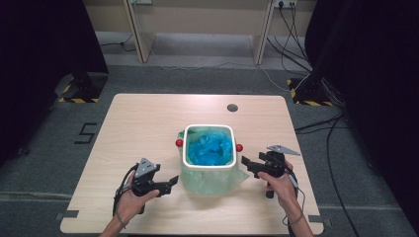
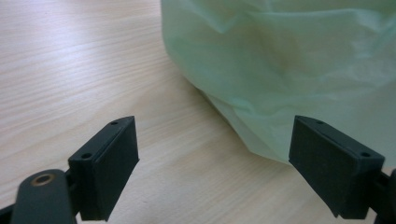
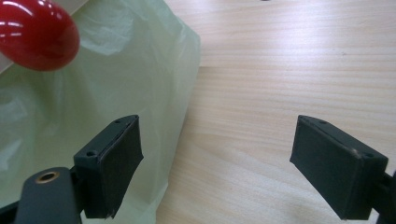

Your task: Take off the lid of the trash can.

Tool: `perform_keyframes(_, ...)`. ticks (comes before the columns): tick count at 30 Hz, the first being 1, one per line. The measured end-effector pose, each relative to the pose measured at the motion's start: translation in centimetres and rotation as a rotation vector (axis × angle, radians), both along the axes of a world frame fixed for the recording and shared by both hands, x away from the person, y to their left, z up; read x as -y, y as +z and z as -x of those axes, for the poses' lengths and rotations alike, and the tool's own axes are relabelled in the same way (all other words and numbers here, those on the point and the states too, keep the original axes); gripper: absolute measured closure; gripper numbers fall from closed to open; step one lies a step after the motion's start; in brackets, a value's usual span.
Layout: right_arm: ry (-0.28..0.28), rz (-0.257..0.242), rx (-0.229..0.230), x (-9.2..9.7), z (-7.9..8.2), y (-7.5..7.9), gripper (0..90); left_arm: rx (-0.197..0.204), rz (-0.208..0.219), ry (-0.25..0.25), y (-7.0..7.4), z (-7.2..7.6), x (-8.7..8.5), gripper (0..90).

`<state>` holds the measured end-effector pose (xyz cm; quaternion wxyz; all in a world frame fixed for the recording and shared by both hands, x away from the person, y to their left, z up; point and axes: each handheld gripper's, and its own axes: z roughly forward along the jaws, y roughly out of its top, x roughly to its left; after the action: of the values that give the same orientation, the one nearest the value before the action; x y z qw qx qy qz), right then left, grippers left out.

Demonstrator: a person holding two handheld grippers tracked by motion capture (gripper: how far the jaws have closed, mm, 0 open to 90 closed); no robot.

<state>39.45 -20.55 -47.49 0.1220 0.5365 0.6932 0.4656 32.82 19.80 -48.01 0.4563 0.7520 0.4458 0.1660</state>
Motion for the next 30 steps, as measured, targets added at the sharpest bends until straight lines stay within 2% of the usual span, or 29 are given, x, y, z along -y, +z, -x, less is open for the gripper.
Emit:
perform_keyframes(8,-0.007,-0.001,0.007,0.4,-0.3,0.8,16.3,0.037,0.019,-0.048,1.0,1.3,0.8,14.9)
perform_keyframes(16,-0.003,-0.021,0.064,0.6,-0.9,3.3,16.3,0.101,0.031,-0.080,2.9,2.2,1.8,14.9)
perform_keyframes(23,0.011,-0.042,0.112,0.0,-2.0,5.8,17.6,0.141,0.020,-0.107,4.4,1.8,3.3,14.9)
perform_keyframes(28,0.048,-0.023,0.110,-1.3,-3.3,7.1,19.8,0.163,0.006,-0.125,5.0,1.3,4.4,14.9)
perform_keyframes(30,0.066,0.000,0.111,-1.9,-3.8,7.5,21.3,0.169,-0.008,-0.131,5.2,1.0,4.8,14.9)
